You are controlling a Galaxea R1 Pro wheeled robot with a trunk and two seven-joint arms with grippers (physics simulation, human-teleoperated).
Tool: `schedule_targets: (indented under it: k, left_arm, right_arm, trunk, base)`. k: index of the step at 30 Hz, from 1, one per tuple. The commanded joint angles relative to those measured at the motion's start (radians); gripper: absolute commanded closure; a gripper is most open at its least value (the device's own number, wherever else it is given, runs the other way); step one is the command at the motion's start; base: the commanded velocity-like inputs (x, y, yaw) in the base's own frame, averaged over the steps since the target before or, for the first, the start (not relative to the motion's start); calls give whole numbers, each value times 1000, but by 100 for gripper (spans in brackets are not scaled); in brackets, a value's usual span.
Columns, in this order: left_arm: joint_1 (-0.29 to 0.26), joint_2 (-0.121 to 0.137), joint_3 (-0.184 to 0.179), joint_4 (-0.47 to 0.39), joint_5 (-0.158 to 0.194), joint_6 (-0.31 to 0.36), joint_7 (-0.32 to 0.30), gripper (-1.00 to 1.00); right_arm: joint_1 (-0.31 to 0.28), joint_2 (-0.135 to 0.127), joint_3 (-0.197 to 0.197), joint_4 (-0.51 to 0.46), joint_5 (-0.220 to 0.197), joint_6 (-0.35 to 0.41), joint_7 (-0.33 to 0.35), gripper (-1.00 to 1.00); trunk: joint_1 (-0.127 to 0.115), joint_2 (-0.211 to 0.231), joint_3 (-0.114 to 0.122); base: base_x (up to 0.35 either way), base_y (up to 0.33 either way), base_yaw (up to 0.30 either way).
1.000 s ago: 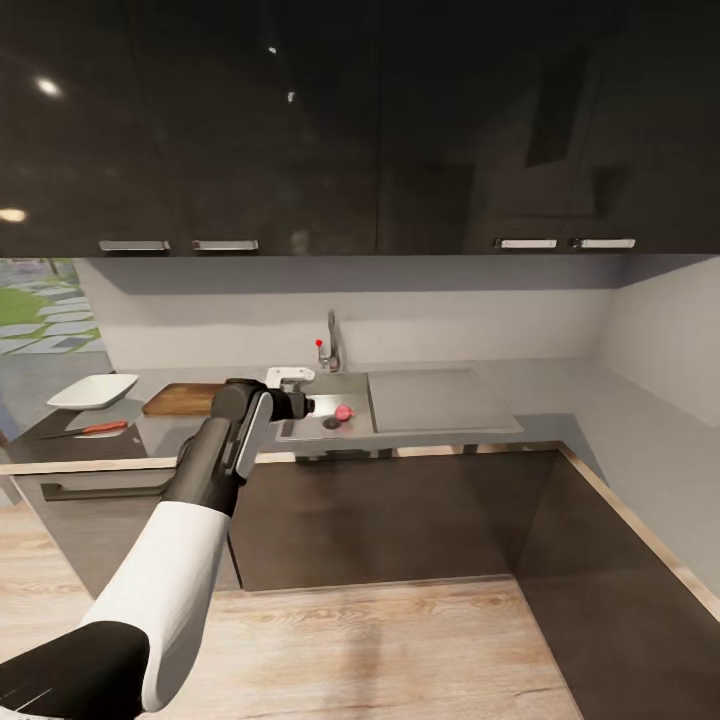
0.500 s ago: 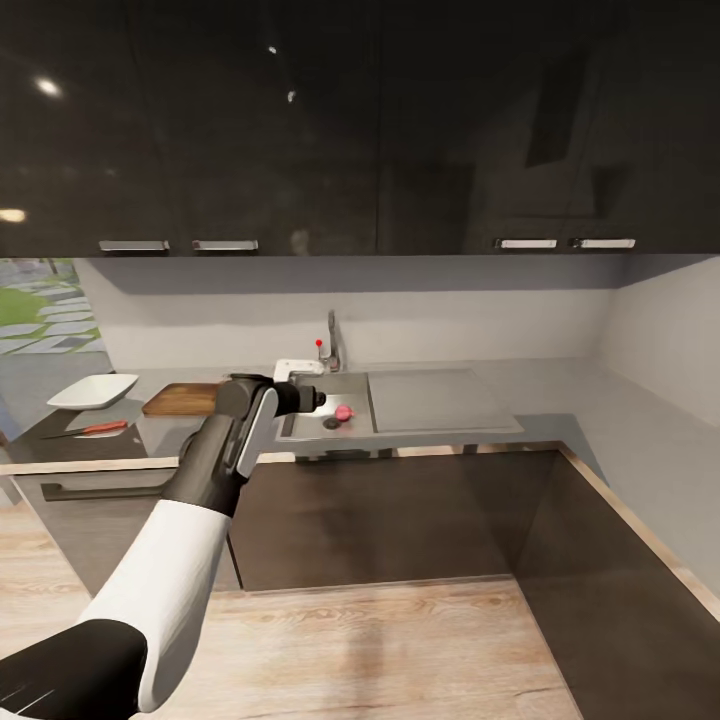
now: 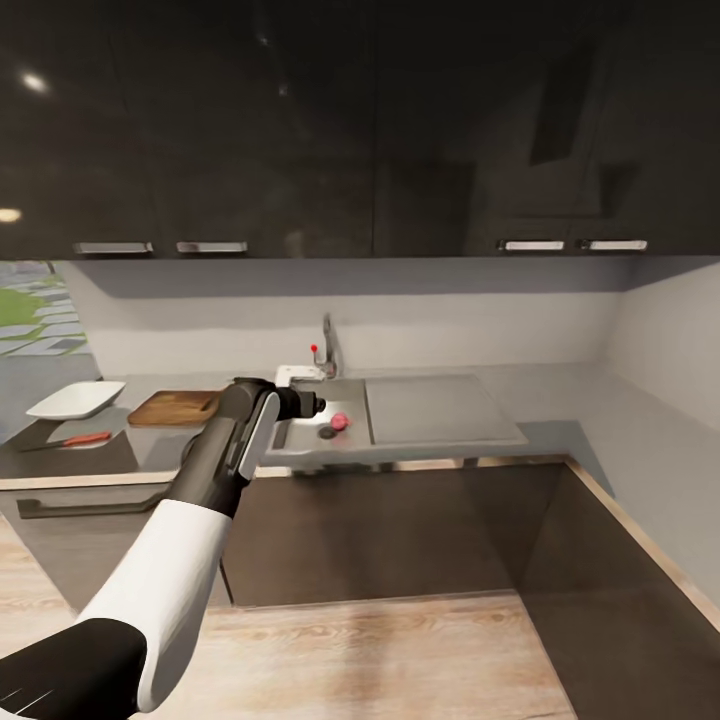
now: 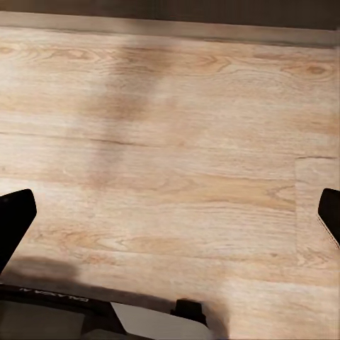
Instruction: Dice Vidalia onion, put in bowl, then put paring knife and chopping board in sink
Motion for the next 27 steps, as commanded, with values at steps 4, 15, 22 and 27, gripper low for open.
schedule_targets:
  k: [4, 15, 22, 27]
  left_arm:
    - [-1, 1, 0, 1, 10, 3, 10, -100]
    - [-1, 8, 1, 8, 10, 3, 10, -100]
    - [-1, 20, 2, 10, 10, 2, 12, -100]
    - [-1, 22, 2, 18, 10, 2, 12, -100]
  right_arm:
    - [-1, -4, -2, 1, 10, -2, -1, -100]
    - [-1, -2, -6, 41, 6, 5, -5, -100]
    - [-1, -2, -53, 165, 1, 6, -16, -100]
    - [-1, -1, -96, 187, 0, 3, -18, -100]
  trunk:
    - [1, -2, -2]
    - [1, -2, -2]
    - [1, -2, -2]
    - [1, -2, -2]
  base:
    - [298, -119, 0]
    - [300, -122, 0]
    - [300, -107, 0]
    - [300, -13, 0]
